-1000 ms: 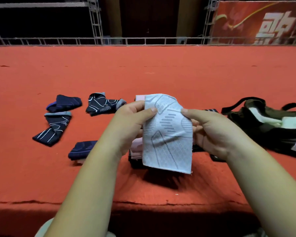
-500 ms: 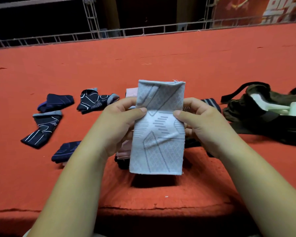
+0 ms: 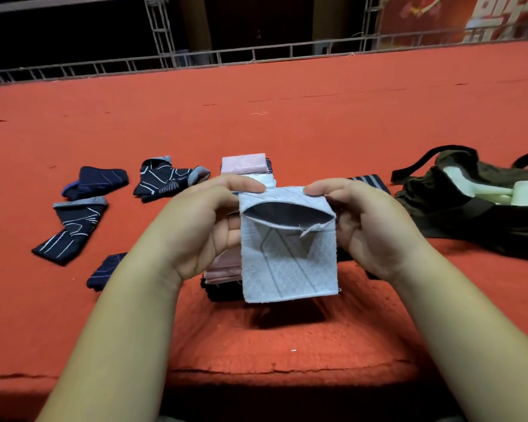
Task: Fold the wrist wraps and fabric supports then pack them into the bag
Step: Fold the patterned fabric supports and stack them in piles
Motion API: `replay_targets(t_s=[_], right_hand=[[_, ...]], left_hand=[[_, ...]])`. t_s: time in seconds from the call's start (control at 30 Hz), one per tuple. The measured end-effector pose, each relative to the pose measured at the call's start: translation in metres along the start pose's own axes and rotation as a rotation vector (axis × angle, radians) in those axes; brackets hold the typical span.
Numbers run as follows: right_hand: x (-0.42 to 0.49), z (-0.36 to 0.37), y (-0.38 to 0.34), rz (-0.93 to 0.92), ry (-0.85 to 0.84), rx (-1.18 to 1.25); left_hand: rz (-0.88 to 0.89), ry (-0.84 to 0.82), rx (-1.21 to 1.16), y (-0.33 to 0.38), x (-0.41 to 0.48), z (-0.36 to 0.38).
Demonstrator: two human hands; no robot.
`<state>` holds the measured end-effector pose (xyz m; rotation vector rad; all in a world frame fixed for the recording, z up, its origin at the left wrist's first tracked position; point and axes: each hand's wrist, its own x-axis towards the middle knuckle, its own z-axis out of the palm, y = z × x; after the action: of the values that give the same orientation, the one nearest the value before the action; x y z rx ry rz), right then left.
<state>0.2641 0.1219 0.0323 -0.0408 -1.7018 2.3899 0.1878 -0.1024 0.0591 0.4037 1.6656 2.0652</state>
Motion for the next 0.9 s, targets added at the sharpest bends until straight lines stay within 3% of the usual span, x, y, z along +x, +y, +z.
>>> replay_targets(t_s=[0.1, 0.23, 0.37, 0.47, 0.57, 0.67, 0.9], right_hand=[[0.002, -0.002, 0.003, -0.055, -0.051, -0.071], [0.001, -0.004, 0.01, -0.12, -0.011, -0.356], [0.001, -0.006, 0.014, -0.134, -0.047, -0.335], [0.002, -0.005, 0.015, -0.154, -0.022, -0.341], [0.001, -0.004, 0.015, -0.207, 0.002, -0.34], [0.002, -0.003, 0.014, -0.239, 0.008, -0.274], [0.0, -0.006, 0.018, 0.074, -0.123, -0.327]], left_hand=[[-0.024, -0.022, -0.004, 0.002, 0.001, 0.0], [0.086, 0.054, 0.215, -0.005, 0.0, 0.0], [0.101, 0.1, 0.199, -0.006, 0.002, -0.002], [0.065, 0.018, 0.132, -0.005, -0.002, 0.003], [-0.005, -0.08, 0.218, -0.005, -0.006, 0.003], [-0.004, -0.059, 0.281, -0.007, -0.006, 0.001], [0.123, 0.038, 0.249, -0.006, -0.004, 0.004]])
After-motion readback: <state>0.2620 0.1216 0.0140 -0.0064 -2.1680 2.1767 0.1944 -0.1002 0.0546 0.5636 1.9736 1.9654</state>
